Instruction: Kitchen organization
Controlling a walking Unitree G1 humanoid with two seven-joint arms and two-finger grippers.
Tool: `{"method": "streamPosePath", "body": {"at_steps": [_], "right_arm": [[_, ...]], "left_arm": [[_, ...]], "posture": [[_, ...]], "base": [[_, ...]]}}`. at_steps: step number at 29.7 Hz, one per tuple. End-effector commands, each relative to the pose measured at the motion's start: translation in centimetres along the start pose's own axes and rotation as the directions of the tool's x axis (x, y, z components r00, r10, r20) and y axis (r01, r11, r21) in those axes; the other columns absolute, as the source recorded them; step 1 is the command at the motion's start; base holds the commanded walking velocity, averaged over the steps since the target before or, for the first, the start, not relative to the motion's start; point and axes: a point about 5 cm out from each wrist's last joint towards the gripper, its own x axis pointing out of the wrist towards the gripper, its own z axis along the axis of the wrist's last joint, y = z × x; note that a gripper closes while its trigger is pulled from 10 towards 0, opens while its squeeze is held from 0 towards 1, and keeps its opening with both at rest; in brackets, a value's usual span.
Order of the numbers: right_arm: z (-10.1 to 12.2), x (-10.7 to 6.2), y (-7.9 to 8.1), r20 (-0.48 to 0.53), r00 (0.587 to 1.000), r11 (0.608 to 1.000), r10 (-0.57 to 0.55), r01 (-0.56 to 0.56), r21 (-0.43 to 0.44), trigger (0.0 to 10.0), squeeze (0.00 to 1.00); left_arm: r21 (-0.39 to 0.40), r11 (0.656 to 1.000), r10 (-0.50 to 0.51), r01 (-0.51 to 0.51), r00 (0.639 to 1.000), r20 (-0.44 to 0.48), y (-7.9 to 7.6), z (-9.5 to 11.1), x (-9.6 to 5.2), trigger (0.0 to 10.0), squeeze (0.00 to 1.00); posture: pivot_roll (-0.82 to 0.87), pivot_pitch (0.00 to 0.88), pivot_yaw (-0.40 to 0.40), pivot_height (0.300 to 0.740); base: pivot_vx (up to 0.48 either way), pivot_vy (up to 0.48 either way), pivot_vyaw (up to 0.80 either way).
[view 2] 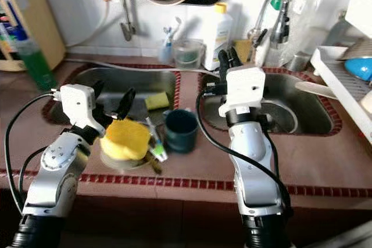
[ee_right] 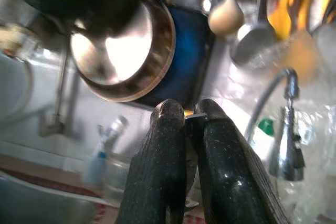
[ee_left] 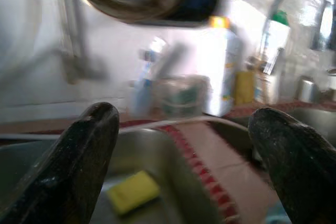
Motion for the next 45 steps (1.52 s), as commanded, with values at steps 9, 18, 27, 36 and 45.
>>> {"method": "streamPosePath", "body": {"at_steps": [9,18,27,36,45], "right_arm": [[0.4,0.4,-0.1,0.019,1.0,1.0,-0.005,0.005,0.013,10.0,0.0],[0.5,0.5,-0.1,0.017,1.0,0.998,0.023,-0.024,0.063,10.0,0.0],[0.0,1.3,-0.8,0.003,0.997,0.991,0.071,-0.071,0.117,10.0,0.0],[-0.5,2.3,-1.0,-0.002,0.995,0.989,0.103,-0.102,0.111,10.0,0.0],[-0.9,4.0,-0.6,0.0,0.99,0.971,0.14,-0.138,0.194,10.0,0.0]], "left_arm": [[0.007,1.0,0.015,-0.015,0.999,0.05,0.4,0.9,-0.1,10.0,0.0],[0.021,0.999,-0.027,0.025,0.997,0.078,0.2,1.9,0.1,10.0,0.0],[0.061,0.989,-0.141,0.136,0.986,0.088,-0.9,2.9,-0.1,10.0,0.0],[0.06,0.96,-0.278,0.274,0.959,0.06,-3.4,2.5,-1.6,10.0,0.0],[0.034,0.943,-0.332,0.331,0.942,0.041,-4.6,2.4,-2.4,10.0,0.0]], "posture": [[-0.19,0.0,0.002,0.74],[-0.19,0.0,0.006,0.74],[-0.19,0.0,0.012,0.74],[-0.17,0.0,0.005,0.74],[-0.16,0.0,0.006,0.74]], "base": [[0.188,0.0,0.0],[0.0,0.0,0.0],[0.0,0.0,0.0],[0.0,0.0,0.0],[0.0,0.0,0.0]]}}
